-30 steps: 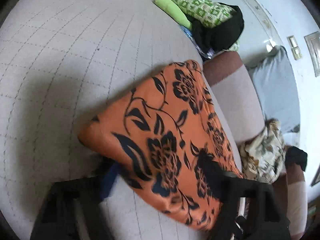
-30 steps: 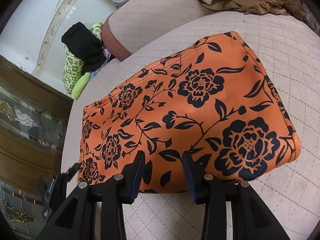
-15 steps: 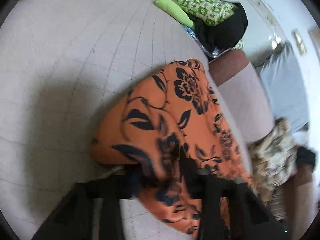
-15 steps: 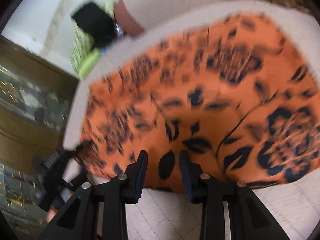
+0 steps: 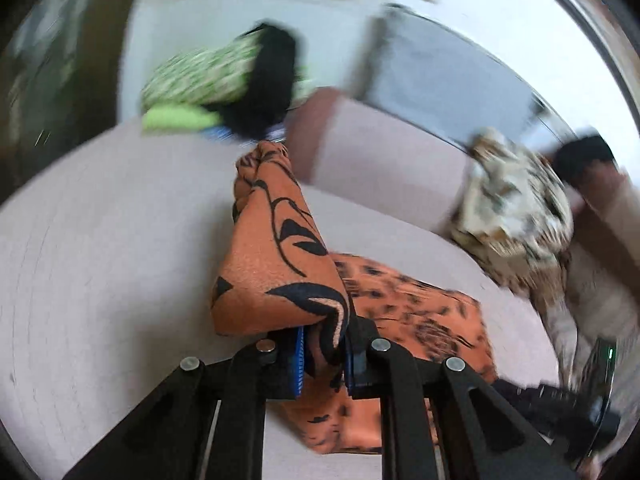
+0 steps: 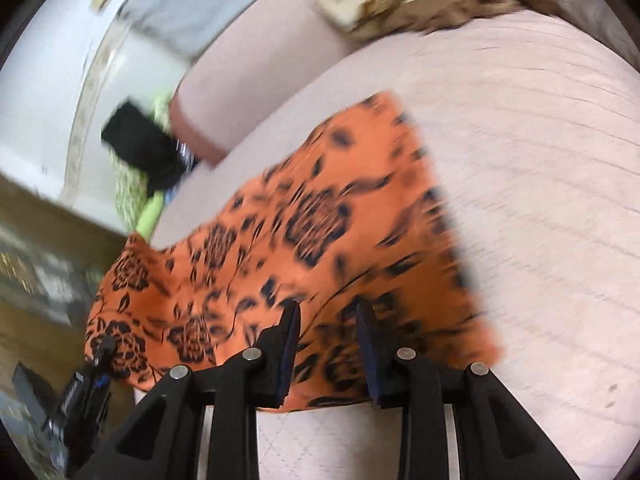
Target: Fold small clothes
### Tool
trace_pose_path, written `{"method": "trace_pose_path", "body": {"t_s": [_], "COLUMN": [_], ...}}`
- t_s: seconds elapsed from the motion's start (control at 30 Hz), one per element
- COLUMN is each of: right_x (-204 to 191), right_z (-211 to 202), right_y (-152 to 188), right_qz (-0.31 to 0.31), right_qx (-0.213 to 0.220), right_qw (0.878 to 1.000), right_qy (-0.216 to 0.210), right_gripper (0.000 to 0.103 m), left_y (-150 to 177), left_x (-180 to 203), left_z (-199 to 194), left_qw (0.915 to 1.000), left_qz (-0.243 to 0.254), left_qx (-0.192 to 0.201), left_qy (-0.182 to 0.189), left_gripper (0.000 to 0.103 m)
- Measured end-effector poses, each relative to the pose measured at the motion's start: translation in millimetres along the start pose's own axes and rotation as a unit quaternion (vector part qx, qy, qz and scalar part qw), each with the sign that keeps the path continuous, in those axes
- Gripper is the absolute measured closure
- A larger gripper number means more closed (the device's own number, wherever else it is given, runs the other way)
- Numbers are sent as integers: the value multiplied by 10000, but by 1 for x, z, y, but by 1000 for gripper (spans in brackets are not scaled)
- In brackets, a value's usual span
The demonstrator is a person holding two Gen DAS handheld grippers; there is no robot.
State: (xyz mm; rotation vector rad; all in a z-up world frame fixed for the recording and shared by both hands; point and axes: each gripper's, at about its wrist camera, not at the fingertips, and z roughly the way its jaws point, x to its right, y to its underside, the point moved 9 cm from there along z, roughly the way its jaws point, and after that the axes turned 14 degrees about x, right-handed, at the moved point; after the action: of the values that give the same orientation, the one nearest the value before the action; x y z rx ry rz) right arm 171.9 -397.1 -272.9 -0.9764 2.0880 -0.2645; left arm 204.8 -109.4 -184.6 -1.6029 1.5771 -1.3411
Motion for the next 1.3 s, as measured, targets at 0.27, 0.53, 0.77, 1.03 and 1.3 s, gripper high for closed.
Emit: {"method": "trace_pose_path", "body": {"t_s": [0.27, 0.53, 0.77, 1.03, 1.3], "right_x": [47, 37, 27, 7, -28], "right_z": [-35, -25, 6, 31, 34], "right_y": [-49, -50, -27, -9, 8], "right_qz": [1151, 1845, 1740, 1007, -458], "right_qx": [397, 76, -370, -389, -267], "right_qw": [9901, 9717, 9768, 9923, 9983], "right_qy": [-705, -1476, -1194, -601, -235], "right_gripper": [71, 24, 24, 30, 83], "left_y": [77, 51, 78, 120, 116], "left_x": [158, 120, 26, 8, 16], "left_z": [25, -11, 29, 32, 35], "left_qw": [9761, 9741, 9889, 9827, 9842], "left_qz": [1658, 1445, 605, 672, 671], "left_qx": [-914, -303, -1113, -1668, -1595], "left_qy": [1069, 1710, 773, 446, 376], "left_gripper": [77, 23, 23, 23, 23]}}
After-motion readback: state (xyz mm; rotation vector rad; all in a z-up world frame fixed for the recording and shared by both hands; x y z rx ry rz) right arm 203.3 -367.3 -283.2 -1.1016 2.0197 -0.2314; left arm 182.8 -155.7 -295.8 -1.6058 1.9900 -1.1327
